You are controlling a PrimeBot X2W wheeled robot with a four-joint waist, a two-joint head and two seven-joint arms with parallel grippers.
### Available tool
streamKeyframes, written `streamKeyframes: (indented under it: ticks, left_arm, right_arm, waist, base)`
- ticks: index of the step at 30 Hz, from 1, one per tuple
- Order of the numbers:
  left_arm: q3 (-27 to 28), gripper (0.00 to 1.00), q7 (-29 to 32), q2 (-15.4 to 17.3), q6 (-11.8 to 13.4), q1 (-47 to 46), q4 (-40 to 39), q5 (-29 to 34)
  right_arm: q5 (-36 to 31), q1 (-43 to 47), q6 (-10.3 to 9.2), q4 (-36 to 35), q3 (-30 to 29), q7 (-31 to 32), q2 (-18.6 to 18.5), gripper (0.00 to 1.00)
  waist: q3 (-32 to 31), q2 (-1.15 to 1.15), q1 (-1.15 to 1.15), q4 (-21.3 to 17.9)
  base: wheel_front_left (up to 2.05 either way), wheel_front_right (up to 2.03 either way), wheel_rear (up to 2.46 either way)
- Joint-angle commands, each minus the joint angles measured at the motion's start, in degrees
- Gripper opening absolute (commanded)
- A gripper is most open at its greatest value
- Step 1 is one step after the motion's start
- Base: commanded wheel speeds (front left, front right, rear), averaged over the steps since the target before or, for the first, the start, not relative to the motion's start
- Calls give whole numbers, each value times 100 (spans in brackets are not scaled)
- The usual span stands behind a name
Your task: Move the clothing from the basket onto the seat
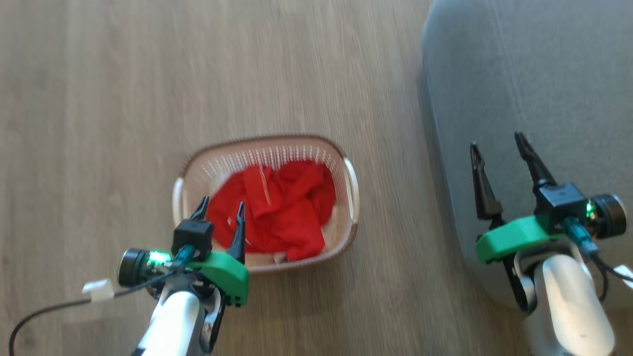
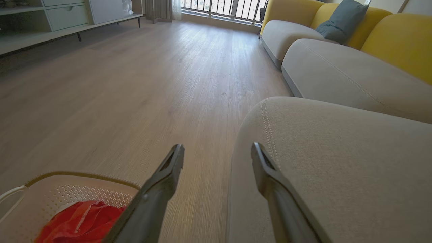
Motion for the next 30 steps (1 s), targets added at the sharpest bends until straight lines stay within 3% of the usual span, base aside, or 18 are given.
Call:
streamKeyframes:
  ticks: [1,9,13,16,20,24,30]
  left_arm:
    - [110,100,-55,0,-69,-218,84,141]
    - [-406,100,-55,241,-421,-1511,1757,940]
    - [-581,100,-55,241,-393,-2267,2405,1114]
    - [-857,100,-55,353,-221,-2731,2840,1440]
    - [-1099,100,-55,412,-243,-3264,3552,1633]
    - [-1229,100,-55,383,-278,-3667,4173,1697]
    - [-1345,100,203,384,-43,-4053,4619,1784]
  right_arm:
    - [-38,-177,-1,-225,121,-54,-62,100]
    - [48,-532,-1,-468,113,-54,-62,100]
    - [126,-640,-1,-658,161,-54,-62,100]
    - [181,-703,-1,-827,270,-54,-62,100]
    - [453,-782,-1,-1210,331,-54,-62,100]
    - [512,-725,-1,-1459,373,-54,-62,100]
    - [555,-536,-1,-1680,404,-54,-62,100]
  waist:
    - [811,0,0,-289]
    - [2122,0,0,-594]
    - [2641,0,0,-663]
    - [2926,0,0,-799]
    - [3252,0,0,-992]
    - [3375,0,0,-1099]
    - [3501,0,0,-1175]
  base:
    - [0,0,0]
    - [0,0,0]
    - [0,0,0]
    - [0,0,0]
    - [0,0,0]
    - [0,0,0]
    - [0,0,0]
